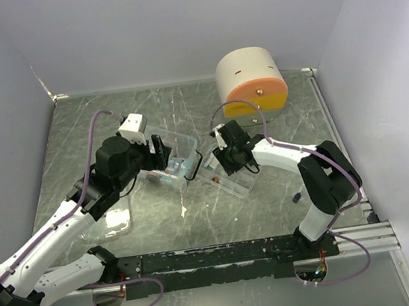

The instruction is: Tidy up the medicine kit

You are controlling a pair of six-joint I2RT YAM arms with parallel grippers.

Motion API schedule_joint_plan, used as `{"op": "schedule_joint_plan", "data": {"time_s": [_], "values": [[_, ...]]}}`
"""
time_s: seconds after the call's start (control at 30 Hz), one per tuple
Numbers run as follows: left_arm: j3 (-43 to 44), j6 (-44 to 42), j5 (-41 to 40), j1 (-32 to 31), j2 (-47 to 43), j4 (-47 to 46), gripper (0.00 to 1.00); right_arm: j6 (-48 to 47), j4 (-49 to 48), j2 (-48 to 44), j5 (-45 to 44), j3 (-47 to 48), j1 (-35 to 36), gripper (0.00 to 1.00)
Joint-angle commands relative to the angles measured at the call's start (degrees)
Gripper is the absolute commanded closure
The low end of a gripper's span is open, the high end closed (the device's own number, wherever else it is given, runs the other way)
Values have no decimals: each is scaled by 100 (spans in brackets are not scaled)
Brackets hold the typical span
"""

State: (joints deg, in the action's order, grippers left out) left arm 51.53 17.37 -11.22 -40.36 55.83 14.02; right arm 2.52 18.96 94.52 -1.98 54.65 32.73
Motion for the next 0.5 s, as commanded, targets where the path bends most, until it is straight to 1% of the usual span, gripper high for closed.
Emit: {"op": "schedule_joint_plan", "data": {"time_s": [0.0,0.13,0.27,0.47], "values": [[-55,-52,-40,-42,-41,-242,17,-47,160,103,234,34,22,57],[-61,-58,-31,-38,-30,-234,17,-115,237,303,371,75,80,57],[-74,-58,-40,-40,-59,-250,17,-147,228,379,354,85,141,62],[-77,-24,-116,-42,-73,-244,17,-115,102,516,144,89,174,66]]}}
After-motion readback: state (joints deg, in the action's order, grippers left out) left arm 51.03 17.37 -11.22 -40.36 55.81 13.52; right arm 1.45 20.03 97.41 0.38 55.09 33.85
